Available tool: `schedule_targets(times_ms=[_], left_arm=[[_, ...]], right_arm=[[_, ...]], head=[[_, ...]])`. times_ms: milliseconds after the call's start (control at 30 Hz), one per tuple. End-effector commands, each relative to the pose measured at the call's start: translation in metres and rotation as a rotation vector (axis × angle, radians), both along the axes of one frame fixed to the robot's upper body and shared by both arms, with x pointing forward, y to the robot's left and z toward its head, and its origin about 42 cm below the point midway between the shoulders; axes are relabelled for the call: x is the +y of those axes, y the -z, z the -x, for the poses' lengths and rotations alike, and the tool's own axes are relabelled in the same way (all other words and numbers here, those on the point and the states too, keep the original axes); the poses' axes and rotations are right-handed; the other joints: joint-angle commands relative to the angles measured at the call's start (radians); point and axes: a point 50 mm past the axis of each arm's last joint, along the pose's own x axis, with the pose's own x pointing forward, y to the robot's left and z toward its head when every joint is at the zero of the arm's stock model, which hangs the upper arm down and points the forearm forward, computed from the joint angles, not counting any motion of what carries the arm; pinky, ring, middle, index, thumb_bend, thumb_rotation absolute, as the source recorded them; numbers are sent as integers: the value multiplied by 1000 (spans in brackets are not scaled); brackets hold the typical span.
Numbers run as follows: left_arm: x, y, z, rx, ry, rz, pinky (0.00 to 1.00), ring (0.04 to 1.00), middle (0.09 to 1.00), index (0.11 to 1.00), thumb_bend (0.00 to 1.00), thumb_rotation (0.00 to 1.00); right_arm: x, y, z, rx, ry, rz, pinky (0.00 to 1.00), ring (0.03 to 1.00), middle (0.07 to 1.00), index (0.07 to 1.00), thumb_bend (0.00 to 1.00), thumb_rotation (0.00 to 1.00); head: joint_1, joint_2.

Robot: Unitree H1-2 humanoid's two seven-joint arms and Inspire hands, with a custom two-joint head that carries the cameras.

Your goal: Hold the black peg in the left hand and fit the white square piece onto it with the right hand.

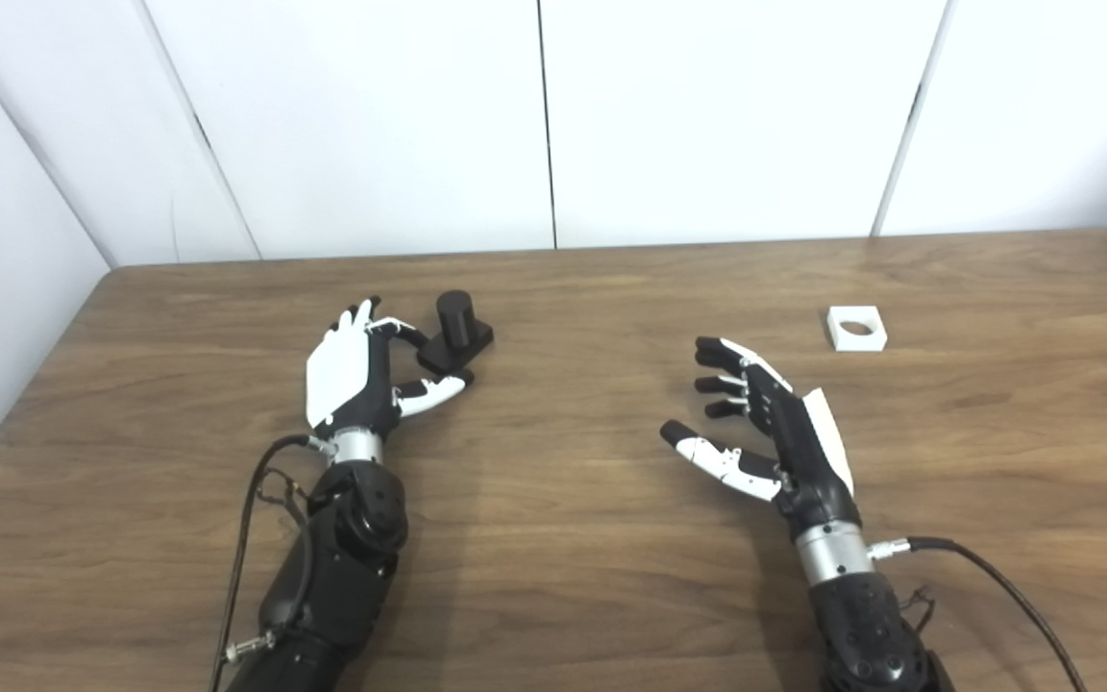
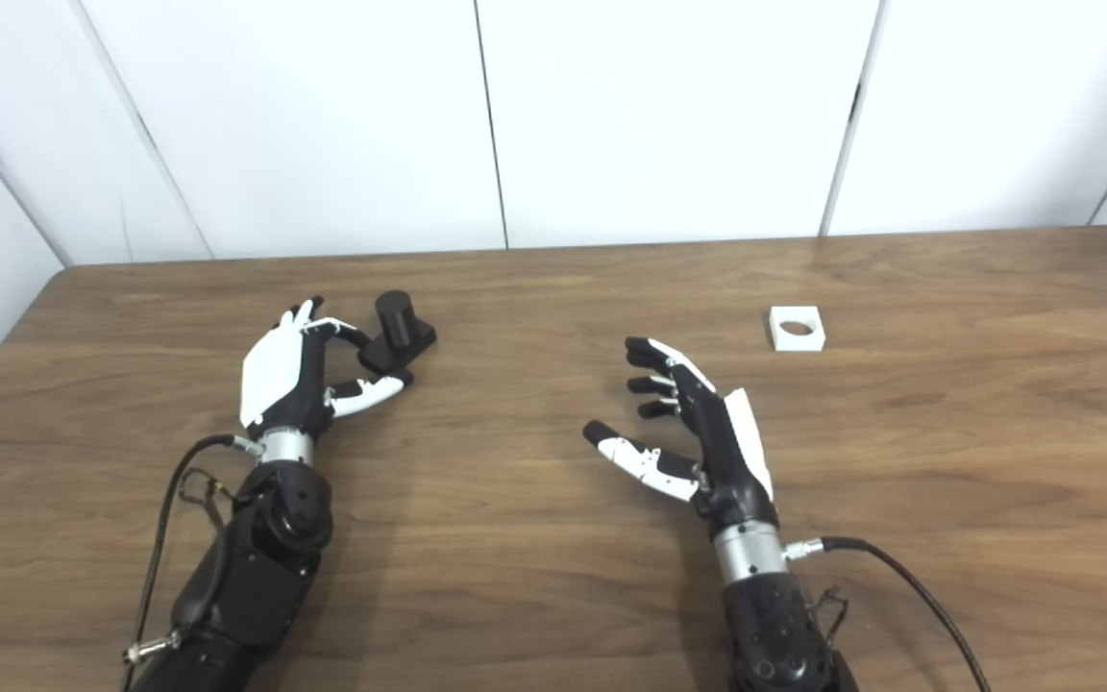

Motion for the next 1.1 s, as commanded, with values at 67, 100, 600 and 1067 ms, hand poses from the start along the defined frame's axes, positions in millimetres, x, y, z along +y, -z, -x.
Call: schedule_targets(times_ms=[67, 100, 600, 1067], left_arm=[[-6, 12, 4, 33, -6, 8, 1000, 1000, 947, 539, 846, 284], [-6, 12, 4, 31, -8, 10, 1000, 1000, 946, 535, 845, 273], [-8, 16, 4, 1, -20, 21, 1000, 1000, 912, 484, 524, 69], [-6, 16, 4, 27, 18, 23, 1000, 1000, 901, 486, 523, 70]], right_arm=[[-11, 0, 2, -31, 22, 14, 647, 732, 809, 808, 574, 304], [-11, 0, 2, -31, 23, 15, 647, 732, 809, 808, 575, 308], [-14, -2, 4, -46, 29, 21, 650, 735, 802, 797, 563, 302], [-14, -3, 3, -44, 27, 25, 648, 733, 801, 797, 567, 302]], head=[[-4, 1], [-4, 2], [-5, 6], [-6, 7]])
